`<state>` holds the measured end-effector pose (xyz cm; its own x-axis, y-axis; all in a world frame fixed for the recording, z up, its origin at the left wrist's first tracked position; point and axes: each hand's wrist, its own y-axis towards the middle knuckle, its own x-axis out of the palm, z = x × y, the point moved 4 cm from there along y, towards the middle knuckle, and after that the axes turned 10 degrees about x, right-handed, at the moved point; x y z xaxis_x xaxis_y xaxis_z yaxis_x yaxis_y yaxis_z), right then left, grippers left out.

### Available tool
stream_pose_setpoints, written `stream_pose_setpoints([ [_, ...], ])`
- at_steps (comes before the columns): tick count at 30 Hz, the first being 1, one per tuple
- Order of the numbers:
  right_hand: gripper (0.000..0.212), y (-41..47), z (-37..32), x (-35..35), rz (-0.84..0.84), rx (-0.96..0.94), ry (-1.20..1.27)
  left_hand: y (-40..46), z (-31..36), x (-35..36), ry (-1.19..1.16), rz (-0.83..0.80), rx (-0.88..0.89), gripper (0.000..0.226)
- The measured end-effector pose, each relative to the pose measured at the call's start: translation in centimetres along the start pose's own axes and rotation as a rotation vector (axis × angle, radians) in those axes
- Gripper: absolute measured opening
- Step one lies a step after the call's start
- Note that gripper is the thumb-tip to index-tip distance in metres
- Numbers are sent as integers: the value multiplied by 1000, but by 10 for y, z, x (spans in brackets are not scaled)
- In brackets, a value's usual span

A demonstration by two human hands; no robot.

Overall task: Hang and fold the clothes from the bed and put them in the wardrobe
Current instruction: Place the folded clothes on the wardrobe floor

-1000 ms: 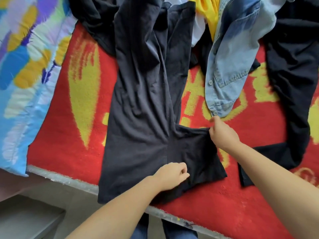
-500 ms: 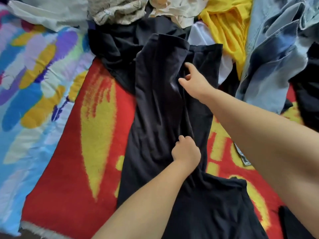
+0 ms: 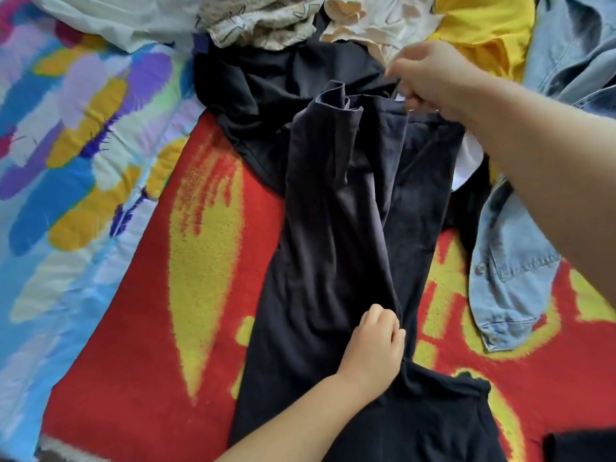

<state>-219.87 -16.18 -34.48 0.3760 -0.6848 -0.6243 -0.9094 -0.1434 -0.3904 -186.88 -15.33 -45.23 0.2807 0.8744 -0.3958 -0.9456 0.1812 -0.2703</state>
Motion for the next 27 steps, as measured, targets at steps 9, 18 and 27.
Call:
stream_pose_setpoints([
  [9,64,-25,15,56,-332,-141,-437,12,5,2,-1,-69,-72,22],
  [18,16,-34,-6,49,15,-402,-503,10,-2,5,-6,-50,-71,23],
  [27,27,-32,26,-62,303,-385,-384,8,2,7,102,-91,7,17],
])
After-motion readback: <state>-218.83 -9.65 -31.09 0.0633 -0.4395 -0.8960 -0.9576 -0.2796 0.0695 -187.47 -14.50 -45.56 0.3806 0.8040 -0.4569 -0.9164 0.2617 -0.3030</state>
